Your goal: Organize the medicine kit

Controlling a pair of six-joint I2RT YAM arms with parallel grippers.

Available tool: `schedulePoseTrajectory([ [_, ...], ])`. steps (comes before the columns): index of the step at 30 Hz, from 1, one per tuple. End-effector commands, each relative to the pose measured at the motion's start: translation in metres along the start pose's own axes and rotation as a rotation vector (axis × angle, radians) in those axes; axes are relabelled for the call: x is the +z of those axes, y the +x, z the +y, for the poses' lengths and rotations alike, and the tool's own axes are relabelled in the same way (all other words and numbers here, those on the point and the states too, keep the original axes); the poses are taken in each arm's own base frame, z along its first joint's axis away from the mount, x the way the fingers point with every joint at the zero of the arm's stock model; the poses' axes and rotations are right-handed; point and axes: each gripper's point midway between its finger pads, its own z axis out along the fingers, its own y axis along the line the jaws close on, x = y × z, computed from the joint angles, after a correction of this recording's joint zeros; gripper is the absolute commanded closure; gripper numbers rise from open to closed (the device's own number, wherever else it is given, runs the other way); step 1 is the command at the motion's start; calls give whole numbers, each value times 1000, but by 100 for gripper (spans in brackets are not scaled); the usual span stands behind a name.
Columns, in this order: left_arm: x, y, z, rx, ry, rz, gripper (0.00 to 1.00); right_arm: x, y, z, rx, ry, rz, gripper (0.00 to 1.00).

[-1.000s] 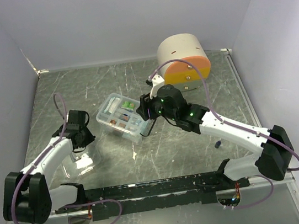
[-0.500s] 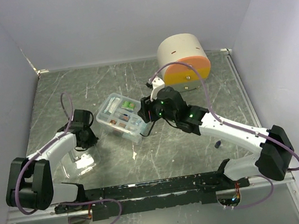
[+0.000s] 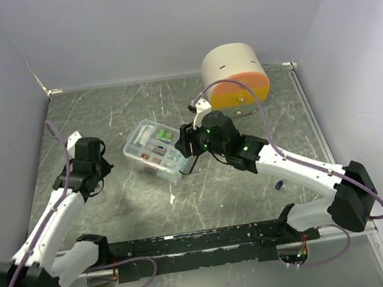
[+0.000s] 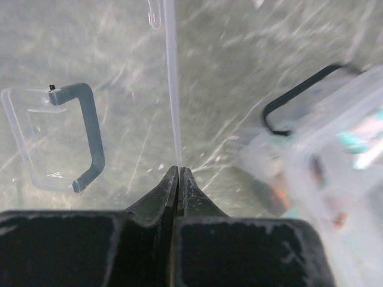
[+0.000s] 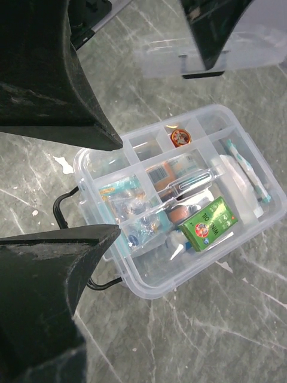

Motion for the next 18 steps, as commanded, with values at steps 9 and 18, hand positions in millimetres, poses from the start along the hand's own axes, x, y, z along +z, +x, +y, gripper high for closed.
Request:
schedulePoseTrajectory([
  [9,-133,-133,-57,-203,328,-359,93,-3,-11,49,-39,-214,-33,31],
  [18,-204,-165,-132,-162,752,-385,93,-10,-45,111,-68,-387,-195,31],
])
